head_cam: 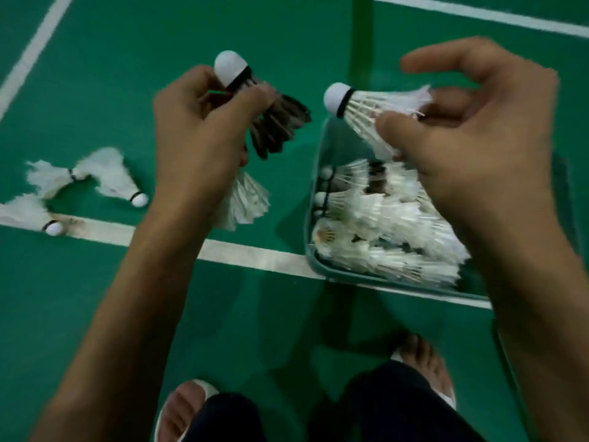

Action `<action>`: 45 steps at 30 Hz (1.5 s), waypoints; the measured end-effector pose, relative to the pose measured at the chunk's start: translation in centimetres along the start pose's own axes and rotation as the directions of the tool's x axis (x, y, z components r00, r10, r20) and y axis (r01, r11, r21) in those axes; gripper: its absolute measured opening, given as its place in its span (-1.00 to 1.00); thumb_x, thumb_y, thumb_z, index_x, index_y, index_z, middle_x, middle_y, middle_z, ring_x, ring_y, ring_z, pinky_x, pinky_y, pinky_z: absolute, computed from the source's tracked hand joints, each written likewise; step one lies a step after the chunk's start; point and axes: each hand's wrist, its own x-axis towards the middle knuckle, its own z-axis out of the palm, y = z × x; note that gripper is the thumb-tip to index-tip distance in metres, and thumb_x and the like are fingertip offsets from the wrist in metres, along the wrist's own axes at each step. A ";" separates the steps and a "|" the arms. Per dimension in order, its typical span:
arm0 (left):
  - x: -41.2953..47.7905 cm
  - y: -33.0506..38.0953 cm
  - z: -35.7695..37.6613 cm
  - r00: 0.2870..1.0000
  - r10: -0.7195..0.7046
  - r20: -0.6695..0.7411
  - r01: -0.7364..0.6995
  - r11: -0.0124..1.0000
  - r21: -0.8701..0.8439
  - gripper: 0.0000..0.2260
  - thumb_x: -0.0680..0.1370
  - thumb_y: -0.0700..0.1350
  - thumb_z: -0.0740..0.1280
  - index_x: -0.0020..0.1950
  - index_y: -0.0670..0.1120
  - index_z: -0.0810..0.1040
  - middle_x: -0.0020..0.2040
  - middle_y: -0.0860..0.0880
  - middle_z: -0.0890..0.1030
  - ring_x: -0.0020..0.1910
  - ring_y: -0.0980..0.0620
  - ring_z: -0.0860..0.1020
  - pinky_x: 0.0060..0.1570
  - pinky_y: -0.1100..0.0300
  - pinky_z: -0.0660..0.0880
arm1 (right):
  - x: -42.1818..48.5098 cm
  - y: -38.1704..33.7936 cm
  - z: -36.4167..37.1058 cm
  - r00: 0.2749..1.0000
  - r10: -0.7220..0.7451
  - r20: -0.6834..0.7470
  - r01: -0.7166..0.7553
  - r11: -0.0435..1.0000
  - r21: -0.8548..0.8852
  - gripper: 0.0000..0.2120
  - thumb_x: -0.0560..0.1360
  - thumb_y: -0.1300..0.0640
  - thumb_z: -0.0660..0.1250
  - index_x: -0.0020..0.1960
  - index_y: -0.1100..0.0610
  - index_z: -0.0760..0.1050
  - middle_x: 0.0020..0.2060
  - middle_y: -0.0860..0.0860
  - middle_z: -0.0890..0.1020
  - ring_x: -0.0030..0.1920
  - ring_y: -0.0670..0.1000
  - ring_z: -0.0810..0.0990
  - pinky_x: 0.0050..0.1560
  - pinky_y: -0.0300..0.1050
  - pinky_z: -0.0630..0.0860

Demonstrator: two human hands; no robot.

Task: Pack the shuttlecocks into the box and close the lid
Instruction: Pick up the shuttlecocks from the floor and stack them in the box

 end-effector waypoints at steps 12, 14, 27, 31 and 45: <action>-4.0 0.5 11.5 0.924 -0.338 0.177 0.363 0.922 -0.133 -0.88 0.52 -0.19 0.47 -0.09 -0.12 0.54 -0.23 0.00 0.58 -0.52 0.14 0.39 -0.41 0.22 0.41 | -2.7 9.0 -5.4 0.831 0.376 0.409 -0.280 0.920 -0.275 -0.86 0.46 0.24 0.50 -0.25 0.06 0.71 -0.48 -0.12 0.66 -0.49 -0.25 0.56 -0.37 -0.35 0.46; -3.5 0.0 10.6 0.927 -0.356 0.114 0.374 0.897 -0.236 -0.87 0.54 -0.14 0.46 -0.04 -0.11 0.53 -0.18 0.00 0.58 -0.49 0.13 0.40 -0.33 0.14 0.45 | -2.3 8.8 -2.8 0.818 0.309 0.485 -0.171 0.936 -0.308 -0.73 0.46 0.24 0.50 -0.36 0.00 0.61 -0.53 -0.20 0.60 -0.48 -0.33 0.54 -0.43 -0.48 0.36; -1.8 -0.5 9.2 0.978 -0.204 0.034 0.206 0.972 -0.116 -0.74 0.58 -0.11 0.47 0.10 -0.20 0.45 -0.04 -0.13 0.52 -0.40 0.05 0.36 -0.37 0.26 0.44 | 0.2 11.8 6.6 0.621 0.224 0.751 0.488 0.639 -0.595 -0.57 0.54 0.13 0.35 0.38 0.23 0.46 0.26 0.22 0.58 0.21 0.25 0.59 0.14 -0.04 0.57; -1.8 -1.1 9.4 0.968 -0.247 0.037 0.249 0.960 -0.128 -0.75 0.54 -0.13 0.51 0.07 -0.19 0.49 -0.08 -0.07 0.54 -0.41 0.10 0.38 -0.37 0.28 0.43 | -0.6 11.7 7.6 0.679 0.065 0.732 0.571 0.580 -0.581 -0.62 0.62 0.16 0.21 0.42 0.15 0.41 0.28 0.14 0.57 0.25 0.17 0.55 0.24 0.03 0.54; -3.4 -0.6 9.3 0.981 -0.179 0.078 0.188 0.974 -0.129 -0.72 0.52 -0.12 0.53 0.07 -0.19 0.49 -0.12 -0.11 0.60 -0.46 0.09 0.35 -0.36 0.24 0.44 | -1.0 12.8 2.4 0.547 0.693 0.470 -0.692 0.690 -0.213 -0.86 0.40 0.45 0.51 -0.22 0.27 0.62 -0.27 0.17 0.71 -0.35 0.07 0.64 -0.47 -0.18 0.53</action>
